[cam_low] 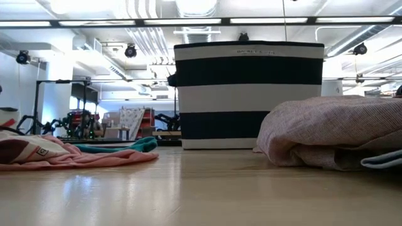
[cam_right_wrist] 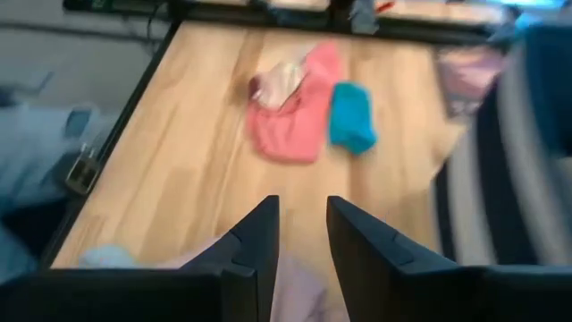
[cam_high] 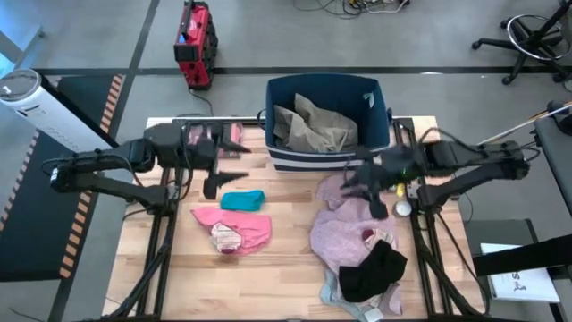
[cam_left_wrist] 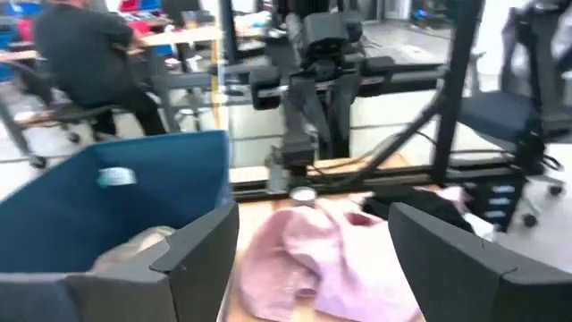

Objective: Sort clothes
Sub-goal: Put the right striped white sock into the blue laundry bin

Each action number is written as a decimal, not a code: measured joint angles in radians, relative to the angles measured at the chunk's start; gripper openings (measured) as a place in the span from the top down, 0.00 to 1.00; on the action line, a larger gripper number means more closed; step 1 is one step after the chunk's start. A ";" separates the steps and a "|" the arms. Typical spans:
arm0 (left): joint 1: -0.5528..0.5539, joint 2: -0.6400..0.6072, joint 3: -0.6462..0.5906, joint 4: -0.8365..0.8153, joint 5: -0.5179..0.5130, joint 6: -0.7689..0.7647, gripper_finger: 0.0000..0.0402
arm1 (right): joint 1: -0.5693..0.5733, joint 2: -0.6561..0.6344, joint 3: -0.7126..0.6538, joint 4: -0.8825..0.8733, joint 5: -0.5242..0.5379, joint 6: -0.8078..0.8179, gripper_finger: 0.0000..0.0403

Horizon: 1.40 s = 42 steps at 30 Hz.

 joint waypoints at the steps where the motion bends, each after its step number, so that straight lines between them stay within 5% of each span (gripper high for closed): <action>1: -0.029 0.005 0.000 -0.007 -0.021 -0.001 0.31 | 0.033 0.005 -0.012 -0.003 0.021 0.021 0.80; 13: -0.394 0.147 0.000 -0.048 -0.381 0.015 0.32 | 0.314 0.112 -0.195 -0.023 0.054 0.385 0.50; 23: -0.460 0.319 -0.049 0.003 -0.403 -0.131 0.35 | 0.366 0.191 -0.280 -0.045 0.085 0.564 0.28; 31: -0.460 0.363 -0.257 0.347 -0.393 -0.159 0.42 | 0.393 0.230 -0.286 -0.185 0.066 0.686 0.26; 42: -0.471 0.295 -0.442 0.639 -0.393 -0.190 0.47 | 0.398 0.365 -0.306 -0.215 0.041 0.715 0.40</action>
